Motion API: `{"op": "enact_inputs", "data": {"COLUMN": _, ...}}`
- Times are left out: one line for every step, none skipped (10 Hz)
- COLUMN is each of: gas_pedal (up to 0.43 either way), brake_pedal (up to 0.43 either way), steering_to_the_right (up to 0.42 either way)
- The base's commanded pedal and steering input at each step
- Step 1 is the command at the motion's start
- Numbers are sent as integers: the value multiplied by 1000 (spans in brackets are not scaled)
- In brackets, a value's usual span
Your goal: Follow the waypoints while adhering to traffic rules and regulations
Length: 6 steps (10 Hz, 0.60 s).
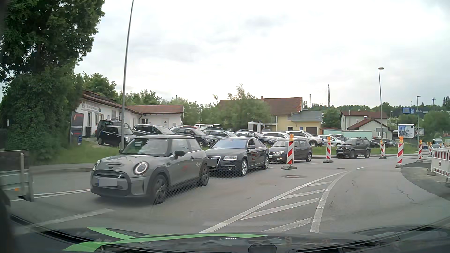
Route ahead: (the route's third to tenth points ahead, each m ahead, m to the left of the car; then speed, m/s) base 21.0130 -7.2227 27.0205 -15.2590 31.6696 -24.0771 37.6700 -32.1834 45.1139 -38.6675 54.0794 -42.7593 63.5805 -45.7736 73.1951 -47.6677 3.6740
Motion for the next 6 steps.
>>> {"op": "enact_inputs", "data": {"gas_pedal": 20, "brake_pedal": 0, "steering_to_the_right": 294}}
{"op": "enact_inputs", "data": {"gas_pedal": 20, "brake_pedal": 0, "steering_to_the_right": 289}}
{"op": "enact_inputs", "data": {"gas_pedal": 20, "brake_pedal": 0, "steering_to_the_right": 282}}
{"op": "enact_inputs", "data": {"gas_pedal": 20, "brake_pedal": 0, "steering_to_the_right": 276}}
{"op": "enact_inputs", "data": {"gas_pedal": 20, "brake_pedal": 0, "steering_to_the_right": 273}}
{"op": "enact_inputs", "data": {"gas_pedal": 20, "brake_pedal": 0, "steering_to_the_right": 266}}
